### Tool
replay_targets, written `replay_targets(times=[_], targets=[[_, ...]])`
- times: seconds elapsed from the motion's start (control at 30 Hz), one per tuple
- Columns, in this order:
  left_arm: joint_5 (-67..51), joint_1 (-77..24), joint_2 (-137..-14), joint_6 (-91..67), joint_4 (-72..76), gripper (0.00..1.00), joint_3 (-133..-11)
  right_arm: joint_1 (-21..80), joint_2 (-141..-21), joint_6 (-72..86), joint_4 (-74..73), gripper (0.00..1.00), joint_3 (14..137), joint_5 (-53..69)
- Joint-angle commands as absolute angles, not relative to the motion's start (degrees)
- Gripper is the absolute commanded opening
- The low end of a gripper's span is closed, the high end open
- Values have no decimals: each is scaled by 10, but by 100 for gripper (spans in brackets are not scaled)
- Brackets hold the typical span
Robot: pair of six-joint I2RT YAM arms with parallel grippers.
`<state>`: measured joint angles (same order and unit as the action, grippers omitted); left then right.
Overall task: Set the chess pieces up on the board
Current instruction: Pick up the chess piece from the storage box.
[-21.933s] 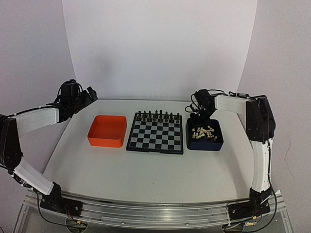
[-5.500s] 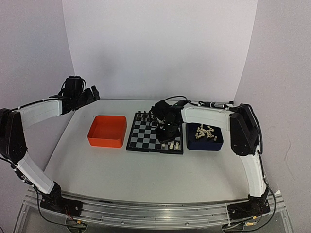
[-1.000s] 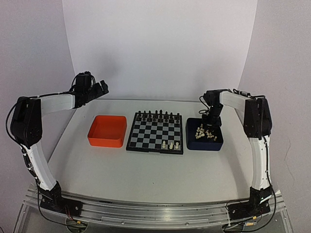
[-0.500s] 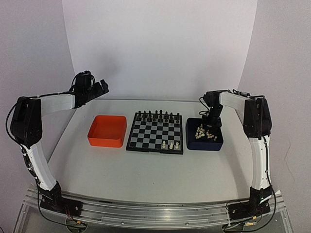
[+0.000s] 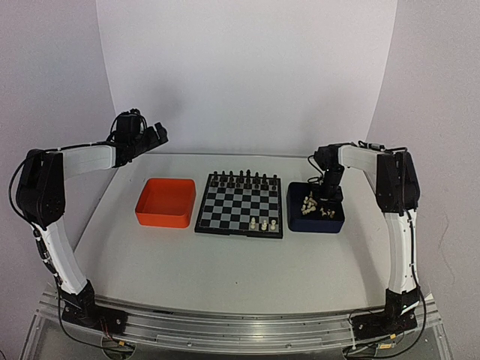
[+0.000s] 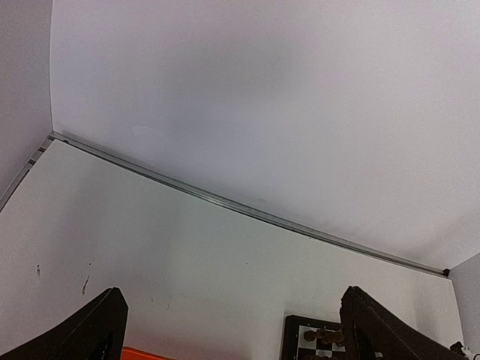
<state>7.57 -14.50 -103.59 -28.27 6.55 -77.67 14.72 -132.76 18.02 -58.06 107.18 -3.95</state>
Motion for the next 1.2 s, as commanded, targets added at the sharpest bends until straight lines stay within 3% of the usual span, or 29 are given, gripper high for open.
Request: replay_targets(times=[0.0,0.33,0.7,0.9,1.17], targets=[[76,-142,-1031,-275,85,100,-786,149,-1295,167,-592,17,1065,-35],[72,-143,-1021,-279,92,100,-775,149,-1302,153,-591,3,1102,-43],[56,-143,-1003,-287,107,100,-755,149,-1258,126,-580,1,1121,-35],[22,-143,-997,-292,107,100,-757,149,-1214,65,-551,0,1093,28],[-219,-151,-1006,-312,106,100,-794,205,-1085,-147,-390,0,946,131]])
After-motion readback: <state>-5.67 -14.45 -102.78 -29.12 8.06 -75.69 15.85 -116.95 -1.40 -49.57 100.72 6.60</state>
